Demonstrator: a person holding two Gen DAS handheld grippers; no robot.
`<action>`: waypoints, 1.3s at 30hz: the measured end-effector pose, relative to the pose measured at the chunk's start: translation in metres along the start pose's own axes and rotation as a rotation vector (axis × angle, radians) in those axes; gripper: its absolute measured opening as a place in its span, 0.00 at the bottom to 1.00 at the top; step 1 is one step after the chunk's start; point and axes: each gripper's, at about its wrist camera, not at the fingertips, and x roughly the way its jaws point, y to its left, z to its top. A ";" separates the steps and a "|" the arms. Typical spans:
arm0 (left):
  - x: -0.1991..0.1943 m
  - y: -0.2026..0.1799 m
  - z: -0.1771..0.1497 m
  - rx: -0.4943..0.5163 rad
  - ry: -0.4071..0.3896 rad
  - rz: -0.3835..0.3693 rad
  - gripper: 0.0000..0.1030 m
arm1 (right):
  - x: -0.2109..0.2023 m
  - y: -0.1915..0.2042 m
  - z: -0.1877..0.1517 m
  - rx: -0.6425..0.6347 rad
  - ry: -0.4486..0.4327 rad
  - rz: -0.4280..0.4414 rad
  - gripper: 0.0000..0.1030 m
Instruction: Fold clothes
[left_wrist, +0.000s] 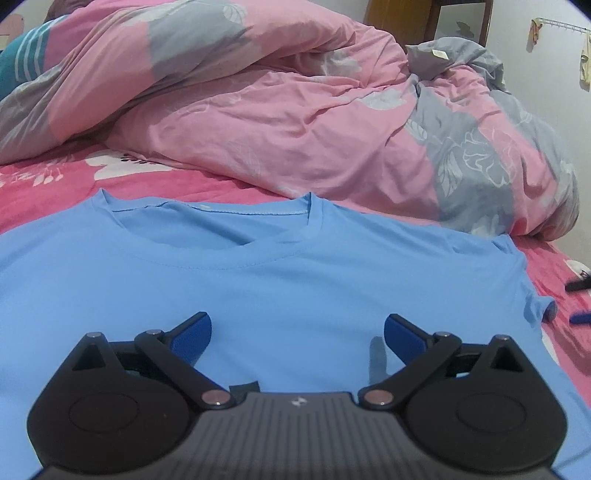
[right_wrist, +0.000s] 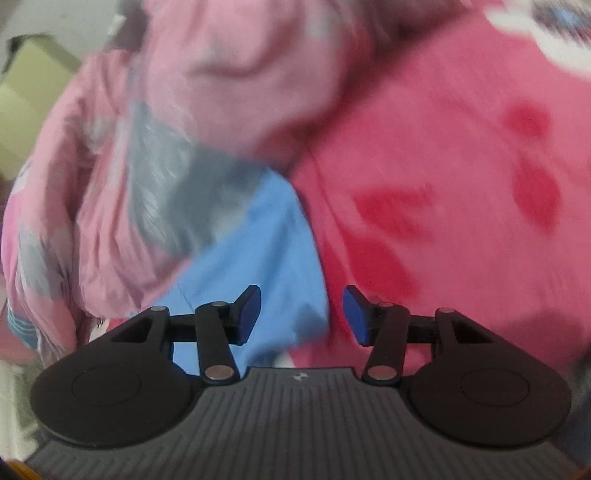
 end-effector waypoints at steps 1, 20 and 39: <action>0.000 0.000 0.000 0.001 -0.001 0.001 0.97 | 0.001 -0.005 -0.005 0.032 0.016 0.006 0.47; 0.000 0.005 -0.003 -0.020 -0.013 -0.029 1.00 | 0.012 -0.020 -0.016 0.003 -0.038 -0.082 0.05; 0.000 0.007 -0.004 -0.032 -0.016 -0.043 1.00 | 0.097 0.041 0.069 -0.273 -0.175 -0.108 0.37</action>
